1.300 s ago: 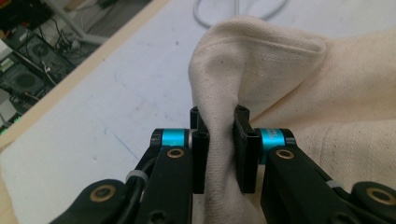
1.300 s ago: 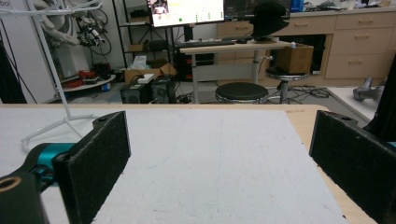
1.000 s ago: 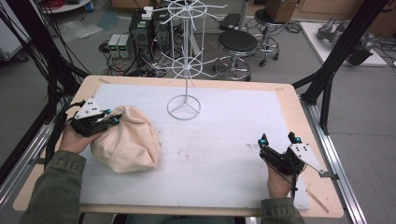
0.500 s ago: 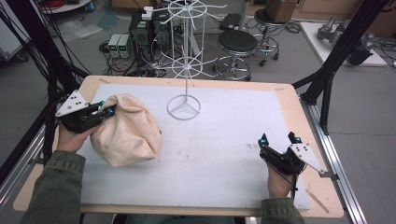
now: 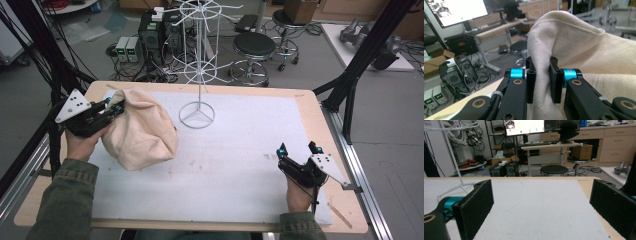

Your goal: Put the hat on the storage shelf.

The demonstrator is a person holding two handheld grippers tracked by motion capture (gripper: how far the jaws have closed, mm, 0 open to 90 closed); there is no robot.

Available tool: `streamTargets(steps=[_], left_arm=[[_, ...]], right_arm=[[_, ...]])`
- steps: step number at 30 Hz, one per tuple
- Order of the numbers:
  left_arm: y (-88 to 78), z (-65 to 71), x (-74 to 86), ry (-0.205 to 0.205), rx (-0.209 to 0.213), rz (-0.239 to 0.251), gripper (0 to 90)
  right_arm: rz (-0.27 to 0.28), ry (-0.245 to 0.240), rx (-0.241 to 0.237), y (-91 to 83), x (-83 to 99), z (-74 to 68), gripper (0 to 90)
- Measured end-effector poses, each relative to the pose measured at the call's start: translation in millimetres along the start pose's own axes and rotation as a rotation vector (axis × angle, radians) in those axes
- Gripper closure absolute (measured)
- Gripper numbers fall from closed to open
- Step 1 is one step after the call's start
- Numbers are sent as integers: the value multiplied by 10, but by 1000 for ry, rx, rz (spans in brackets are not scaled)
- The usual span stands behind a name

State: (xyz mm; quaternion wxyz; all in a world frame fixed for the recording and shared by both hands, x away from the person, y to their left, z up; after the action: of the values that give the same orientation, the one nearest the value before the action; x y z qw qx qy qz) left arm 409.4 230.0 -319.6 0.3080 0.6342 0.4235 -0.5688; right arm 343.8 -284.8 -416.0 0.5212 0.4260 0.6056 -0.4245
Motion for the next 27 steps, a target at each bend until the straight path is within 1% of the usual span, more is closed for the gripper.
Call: streamTargets(steps=[2, 3, 6, 10, 11, 13, 17, 19, 20, 23, 27], left_arm=[[7, 6, -55, -16, -4, 26, 800], [10, 10, -78, -25, -3, 35, 800], [20, 11, -149, -43, -10, 61, 800], [33, 22, -259, -40, -19, 102, 799], [35, 24, -293, -46, -25, 115, 799], [42, 28, -355, -57, -21, 133, 799], [47, 30, -483, -59, -37, 171, 799], [42, 28, -549, -72, -48, 200, 799], [33, 18, -597, -82, -61, 224, 799], [27, -10, -706, -107, -73, 267, 799], [48, -72, -835, -136, -106, 305, 799]], right_arm=[[0, 3, 0, -3, 1, -3, 44], [2, -4, -1, -2, -3, 1, 44], [5, -2, -3, -7, -7, -3, 45], [5, -2, -2, -5, -6, -3, 45], [5, -3, -1, -3, -5, -3, 44], [4, -3, -1, -2, -4, -2, 44], [5, -1, -1, -1, -5, -3, 44], [5, -3, -2, -2, -5, 0, 44], [4, -2, -2, -2, -5, 0, 44], [8, 2, -2, -9, -10, -2, 45], [10, 7, -1, -10, -12, -1, 44]])
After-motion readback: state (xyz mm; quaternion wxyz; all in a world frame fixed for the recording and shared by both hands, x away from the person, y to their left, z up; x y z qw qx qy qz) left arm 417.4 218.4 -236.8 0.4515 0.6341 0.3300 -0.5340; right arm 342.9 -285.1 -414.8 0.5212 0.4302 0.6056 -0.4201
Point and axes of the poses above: each handheld gripper's, and its own axes: y roughly forward along the jaws, x roughly out of its underside, z roughly to its right, the point moved 8 cm from there along y, roughly forward along the jaws, and after that the axes turned 9 degrees about -x, right-handed, at the moved point
